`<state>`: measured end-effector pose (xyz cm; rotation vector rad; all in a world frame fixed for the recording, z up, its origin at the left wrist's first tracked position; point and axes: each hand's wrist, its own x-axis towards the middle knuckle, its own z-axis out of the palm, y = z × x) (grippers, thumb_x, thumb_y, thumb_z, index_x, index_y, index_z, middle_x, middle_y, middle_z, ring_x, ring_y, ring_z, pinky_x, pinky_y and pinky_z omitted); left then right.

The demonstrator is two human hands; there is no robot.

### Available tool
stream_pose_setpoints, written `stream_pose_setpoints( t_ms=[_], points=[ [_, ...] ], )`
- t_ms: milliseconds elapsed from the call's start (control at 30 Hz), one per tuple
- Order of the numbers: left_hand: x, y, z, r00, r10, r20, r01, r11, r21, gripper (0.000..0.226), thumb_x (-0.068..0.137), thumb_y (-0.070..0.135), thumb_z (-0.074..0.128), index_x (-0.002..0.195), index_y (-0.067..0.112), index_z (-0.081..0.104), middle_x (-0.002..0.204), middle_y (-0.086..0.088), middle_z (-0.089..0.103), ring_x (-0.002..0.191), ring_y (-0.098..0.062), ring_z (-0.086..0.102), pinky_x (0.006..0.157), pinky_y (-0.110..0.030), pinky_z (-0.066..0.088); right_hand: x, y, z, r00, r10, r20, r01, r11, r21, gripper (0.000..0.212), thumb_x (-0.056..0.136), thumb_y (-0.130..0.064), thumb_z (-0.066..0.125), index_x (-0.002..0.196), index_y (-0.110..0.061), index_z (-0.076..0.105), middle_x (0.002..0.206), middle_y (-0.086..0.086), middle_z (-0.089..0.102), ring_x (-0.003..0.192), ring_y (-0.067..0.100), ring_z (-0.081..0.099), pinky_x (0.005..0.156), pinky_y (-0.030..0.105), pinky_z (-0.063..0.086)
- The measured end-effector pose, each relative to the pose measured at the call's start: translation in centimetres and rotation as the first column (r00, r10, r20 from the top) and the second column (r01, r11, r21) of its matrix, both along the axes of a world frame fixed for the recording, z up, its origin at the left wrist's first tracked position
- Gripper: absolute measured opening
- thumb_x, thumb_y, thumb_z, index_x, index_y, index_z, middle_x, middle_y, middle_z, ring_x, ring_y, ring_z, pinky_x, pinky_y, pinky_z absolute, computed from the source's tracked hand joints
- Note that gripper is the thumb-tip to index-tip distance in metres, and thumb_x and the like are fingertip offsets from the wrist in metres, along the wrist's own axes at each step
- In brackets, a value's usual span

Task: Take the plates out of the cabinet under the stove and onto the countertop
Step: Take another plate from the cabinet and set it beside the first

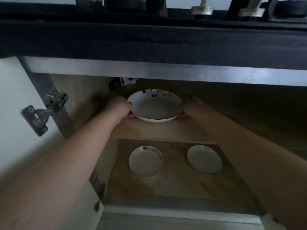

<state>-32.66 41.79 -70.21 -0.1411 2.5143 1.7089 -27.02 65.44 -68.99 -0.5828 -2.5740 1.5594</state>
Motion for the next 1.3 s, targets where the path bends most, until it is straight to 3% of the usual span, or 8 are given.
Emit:
stream_pose_setpoints(
  t_ms=[100, 200, 400, 533, 700, 833, 1033, 1300],
  points=[
    [0.9, -0.1, 0.1, 1.0, -0.008, -0.03, 0.007, 0.999, -0.033, 0.023, 0.097, 0.011, 0.054, 0.12, 0.01, 0.056, 0.101, -0.008, 0.058, 0.082, -0.022, 0.065, 0.047, -0.021, 0.053, 0.6, 0.4, 0.2, 1.0, 0.027, -0.002, -0.027, 0.999, 0.045, 0.028, 0.093, -0.002, 0.054, 0.119, 0.009, 0.058, 0.116, 0.024, 0.064, 0.068, 0.014, 0.063, 0.048, 0.018, 0.052],
    [1.8, -0.1, -0.1, 0.999, 0.014, -0.041, -0.016, 0.999, -0.049, 0.023, 0.096, 0.012, 0.055, 0.119, 0.014, 0.058, 0.087, 0.002, 0.055, 0.075, -0.016, 0.062, 0.046, -0.02, 0.051, 1.6, 0.3, 0.7, 0.998, 0.047, 0.038, -0.054, 0.979, 0.196, 0.024, 0.09, -0.003, 0.058, 0.114, 0.002, 0.062, 0.098, 0.017, 0.067, 0.071, 0.018, 0.065, 0.061, 0.022, 0.054],
    [6.1, -0.6, 0.1, 0.994, 0.011, -0.107, -0.025, 0.991, -0.132, 0.015, 0.095, 0.017, 0.053, 0.104, 0.024, 0.063, 0.088, 0.006, 0.064, 0.073, -0.009, 0.066, 0.053, -0.021, 0.054, 5.8, 0.0, 2.7, 0.999, -0.029, 0.041, 0.034, 0.991, -0.126, 0.017, 0.095, -0.009, 0.053, 0.083, -0.014, 0.062, 0.088, 0.01, 0.069, 0.067, 0.01, 0.064, 0.066, 0.024, 0.059],
    [9.1, -1.4, 1.4, 1.0, -0.006, -0.001, 0.006, 0.997, -0.077, 0.016, 0.095, 0.011, 0.053, 0.104, 0.02, 0.062, 0.088, 0.005, 0.065, 0.077, -0.016, 0.069, 0.063, -0.034, 0.062, 8.3, -0.7, 4.8, 0.999, -0.035, -0.021, 0.029, 0.968, -0.251, 0.014, 0.095, -0.002, 0.054, 0.102, -0.011, 0.061, 0.092, 0.001, 0.063, 0.074, 0.014, 0.064, 0.059, 0.03, 0.059],
    [13.4, -2.0, 3.7, 0.998, -0.048, 0.027, 0.053, 0.971, -0.233, 0.015, 0.095, 0.01, 0.048, 0.099, 0.01, 0.063, 0.087, -0.008, 0.07, 0.068, -0.019, 0.072, 0.064, -0.041, 0.063, 11.3, -0.2, 5.2, 0.97, -0.011, 0.242, 0.004, 1.0, 0.03, 0.025, 0.098, -0.019, 0.053, 0.101, 0.002, 0.066, 0.074, 0.005, 0.06, 0.067, 0.019, 0.065, 0.049, 0.016, 0.05],
    [17.2, -2.4, 5.8, 0.997, -0.032, 0.075, 0.051, 0.962, -0.268, 0.011, 0.096, 0.009, 0.048, 0.096, 0.008, 0.06, 0.089, -0.012, 0.068, 0.061, -0.014, 0.067, 0.05, -0.024, 0.058, 14.1, -0.6, 5.9, 0.964, 0.066, 0.257, -0.127, 0.966, 0.225, 0.021, 0.098, -0.02, 0.051, 0.113, -0.009, 0.062, 0.085, 0.007, 0.067, 0.069, 0.021, 0.07, 0.051, 0.02, 0.052],
    [22.8, -4.6, 10.0, 0.986, -0.022, 0.167, 0.082, 0.929, -0.361, 0.017, 0.094, 0.013, 0.047, 0.104, 0.009, 0.06, 0.089, -0.012, 0.069, 0.07, -0.032, 0.069, 0.066, -0.042, 0.058, 20.4, -3.0, 8.4, 0.964, 0.059, 0.26, -0.114, 0.973, 0.199, 0.028, 0.097, -0.019, 0.05, 0.123, -0.025, 0.059, 0.089, 0.002, 0.068, 0.06, 0.006, 0.064, 0.049, 0.015, 0.046],
    [33.3, -8.3, 16.0, 0.955, 0.062, 0.29, 0.057, 0.922, -0.384, 0.014, 0.094, 0.013, 0.045, 0.1, 0.012, 0.057, 0.08, -0.003, 0.062, 0.074, -0.026, 0.059, 0.058, -0.031, 0.039, 30.3, -8.2, 15.0, 0.93, 0.041, 0.366, -0.129, 0.967, 0.218, 0.016, 0.098, -0.021, 0.05, 0.107, -0.011, 0.059, 0.076, 0.005, 0.061, 0.072, 0.028, 0.058, 0.059, 0.03, 0.044]
  ],
)
